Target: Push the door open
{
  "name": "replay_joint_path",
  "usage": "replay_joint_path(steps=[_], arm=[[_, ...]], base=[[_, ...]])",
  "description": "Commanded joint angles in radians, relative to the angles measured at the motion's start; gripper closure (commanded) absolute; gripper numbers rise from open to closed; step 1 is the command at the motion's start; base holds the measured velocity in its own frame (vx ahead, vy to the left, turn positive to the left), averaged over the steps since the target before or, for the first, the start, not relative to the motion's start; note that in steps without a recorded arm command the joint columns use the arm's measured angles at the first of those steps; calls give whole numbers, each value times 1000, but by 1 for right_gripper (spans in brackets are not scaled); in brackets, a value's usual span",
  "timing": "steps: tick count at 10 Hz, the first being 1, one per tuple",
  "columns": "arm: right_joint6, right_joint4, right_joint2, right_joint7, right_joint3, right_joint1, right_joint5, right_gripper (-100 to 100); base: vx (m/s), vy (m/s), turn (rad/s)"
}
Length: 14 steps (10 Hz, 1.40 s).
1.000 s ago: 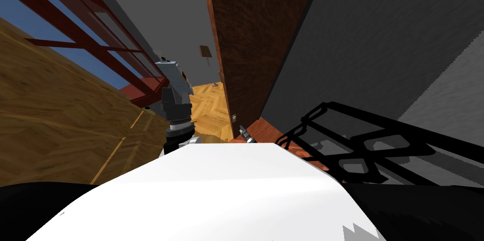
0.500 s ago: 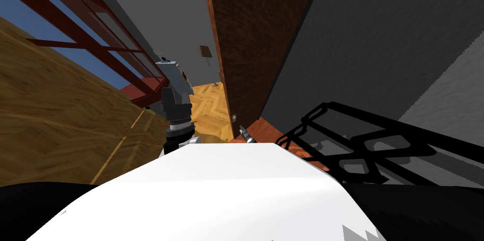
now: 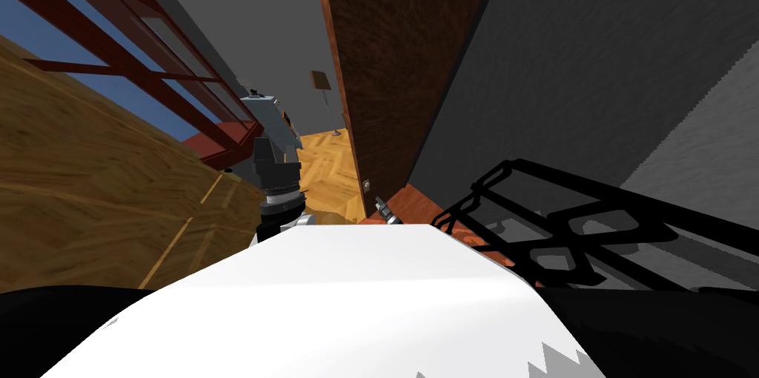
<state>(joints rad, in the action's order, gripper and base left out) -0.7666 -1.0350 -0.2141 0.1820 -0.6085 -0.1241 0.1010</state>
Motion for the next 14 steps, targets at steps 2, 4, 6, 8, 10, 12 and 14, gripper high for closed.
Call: replay_joint_path(steps=[2, 4, 6, 8, 10, 12, 14], arm=[[0, 0, 0, 0, 0, 0, 0, -100], [0, 0, 0, 0, 0, 0, 0, -100], [0, 0, 0, 0, 0, 0, 0, -100], [-4, -2, -10, 8, -9, 2, 3, -100], [-4, -2, -10, 8, -9, 2, 3, -100], [-4, -2, -10, 9, -10, 2, 3, -100], [-4, -2, -10, 9, -10, 2, 3, -100]], base=[[5, 1, 16], [3, 0, -4], [6, -1, -18], [21, -4, -57], [-1, 0, 6], [11, 1, 17], [4, -1, -14]])
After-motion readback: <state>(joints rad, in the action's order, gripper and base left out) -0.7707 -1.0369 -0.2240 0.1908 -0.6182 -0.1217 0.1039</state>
